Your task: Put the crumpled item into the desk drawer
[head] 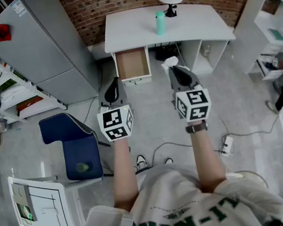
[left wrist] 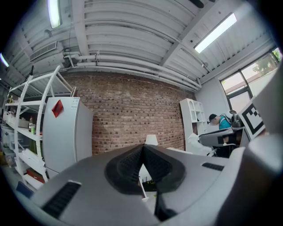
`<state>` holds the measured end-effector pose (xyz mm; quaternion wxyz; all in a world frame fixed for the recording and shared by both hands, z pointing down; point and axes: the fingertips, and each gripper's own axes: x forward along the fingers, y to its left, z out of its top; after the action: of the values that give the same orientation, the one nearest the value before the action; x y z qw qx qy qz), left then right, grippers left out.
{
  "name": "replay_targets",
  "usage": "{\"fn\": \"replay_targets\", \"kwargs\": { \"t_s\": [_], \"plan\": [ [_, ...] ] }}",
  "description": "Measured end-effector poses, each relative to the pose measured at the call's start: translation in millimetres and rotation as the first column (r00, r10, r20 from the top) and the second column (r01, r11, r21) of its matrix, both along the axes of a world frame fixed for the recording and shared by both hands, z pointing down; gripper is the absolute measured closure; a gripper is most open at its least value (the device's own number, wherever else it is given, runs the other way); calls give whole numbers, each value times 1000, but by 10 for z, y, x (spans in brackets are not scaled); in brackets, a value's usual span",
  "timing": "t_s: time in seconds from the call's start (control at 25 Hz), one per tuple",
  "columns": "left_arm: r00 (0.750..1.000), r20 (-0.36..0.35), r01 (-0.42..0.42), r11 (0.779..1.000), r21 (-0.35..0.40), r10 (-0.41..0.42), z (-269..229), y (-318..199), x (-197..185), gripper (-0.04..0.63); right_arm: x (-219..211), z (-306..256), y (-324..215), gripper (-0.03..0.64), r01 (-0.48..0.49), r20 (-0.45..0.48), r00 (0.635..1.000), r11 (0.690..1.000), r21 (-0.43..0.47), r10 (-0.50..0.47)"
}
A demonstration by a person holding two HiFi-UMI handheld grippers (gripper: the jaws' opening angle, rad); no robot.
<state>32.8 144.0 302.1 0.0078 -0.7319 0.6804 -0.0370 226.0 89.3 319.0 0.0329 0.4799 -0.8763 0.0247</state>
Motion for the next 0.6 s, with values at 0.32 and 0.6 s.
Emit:
{"fn": "replay_targets", "kwargs": {
  "t_s": [0.32, 0.6],
  "plan": [
    [1000, -8, -22, 1000, 10, 22, 3, 65, 280, 597, 218, 13, 66, 595, 0, -7, 1000, 999, 36, 0],
    [1000, 5, -7, 999, -50, 7, 191, 24, 370, 595, 262, 111, 21, 595, 19, 10, 1000, 1000, 15, -19]
  ]
}}
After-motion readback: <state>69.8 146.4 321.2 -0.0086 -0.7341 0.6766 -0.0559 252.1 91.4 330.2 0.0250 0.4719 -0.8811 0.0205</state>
